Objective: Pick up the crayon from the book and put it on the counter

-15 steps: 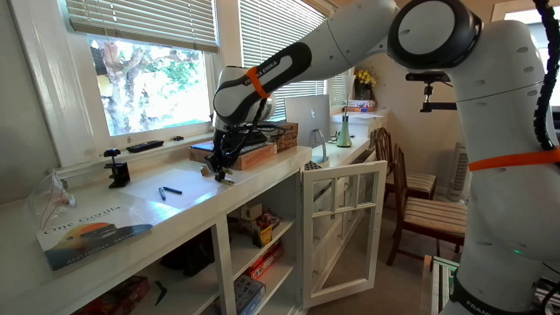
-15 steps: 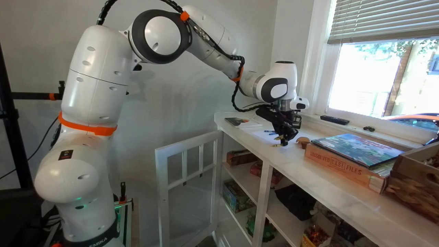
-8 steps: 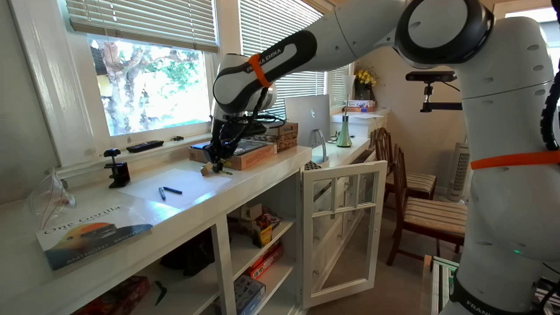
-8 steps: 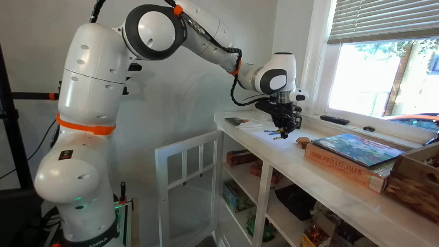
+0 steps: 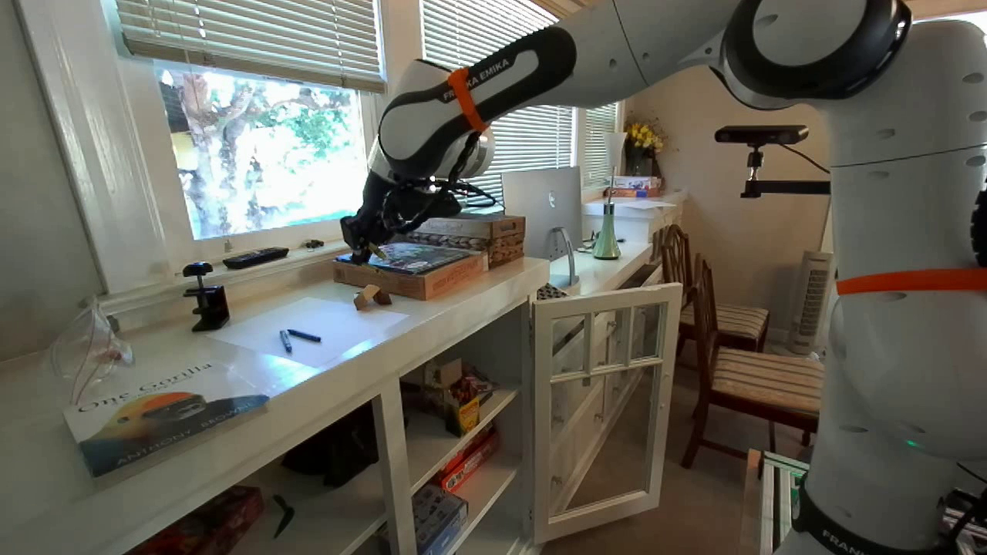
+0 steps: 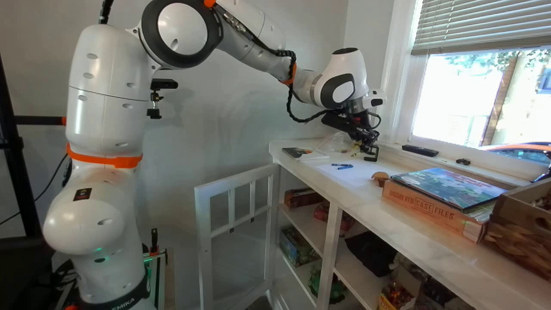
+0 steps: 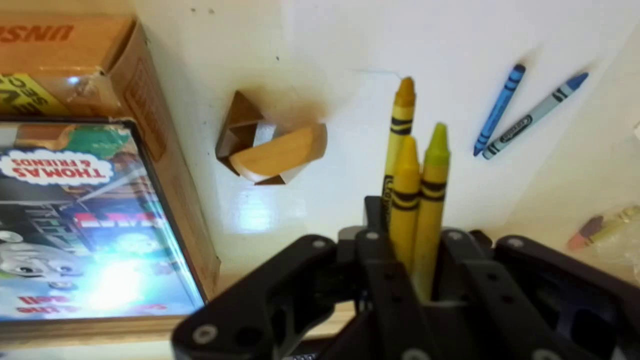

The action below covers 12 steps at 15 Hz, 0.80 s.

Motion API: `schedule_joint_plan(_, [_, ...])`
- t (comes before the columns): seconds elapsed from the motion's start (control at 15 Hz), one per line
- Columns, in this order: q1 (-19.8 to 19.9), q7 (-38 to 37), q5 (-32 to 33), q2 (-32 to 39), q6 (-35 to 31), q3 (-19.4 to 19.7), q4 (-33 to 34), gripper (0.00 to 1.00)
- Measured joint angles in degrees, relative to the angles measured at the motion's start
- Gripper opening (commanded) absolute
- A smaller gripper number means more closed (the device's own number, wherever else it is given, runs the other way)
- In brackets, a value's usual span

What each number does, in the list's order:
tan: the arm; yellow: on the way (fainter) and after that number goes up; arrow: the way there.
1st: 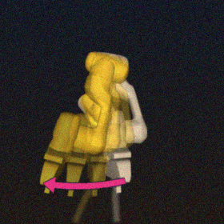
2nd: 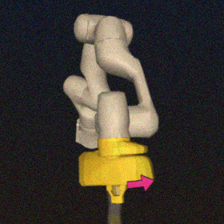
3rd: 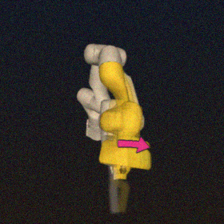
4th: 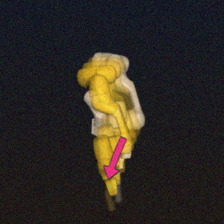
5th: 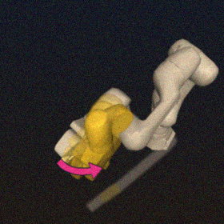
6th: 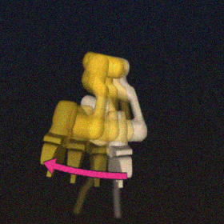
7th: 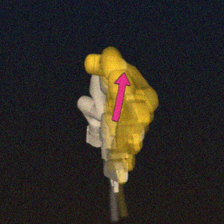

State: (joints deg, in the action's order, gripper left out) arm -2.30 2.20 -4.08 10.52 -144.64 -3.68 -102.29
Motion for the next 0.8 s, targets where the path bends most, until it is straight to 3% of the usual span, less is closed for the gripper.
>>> schedule_joint_plan(0.8, [0.6, 13.44, -13.81, -0.49, -24.15, -5.37, -9.41, 0.03])
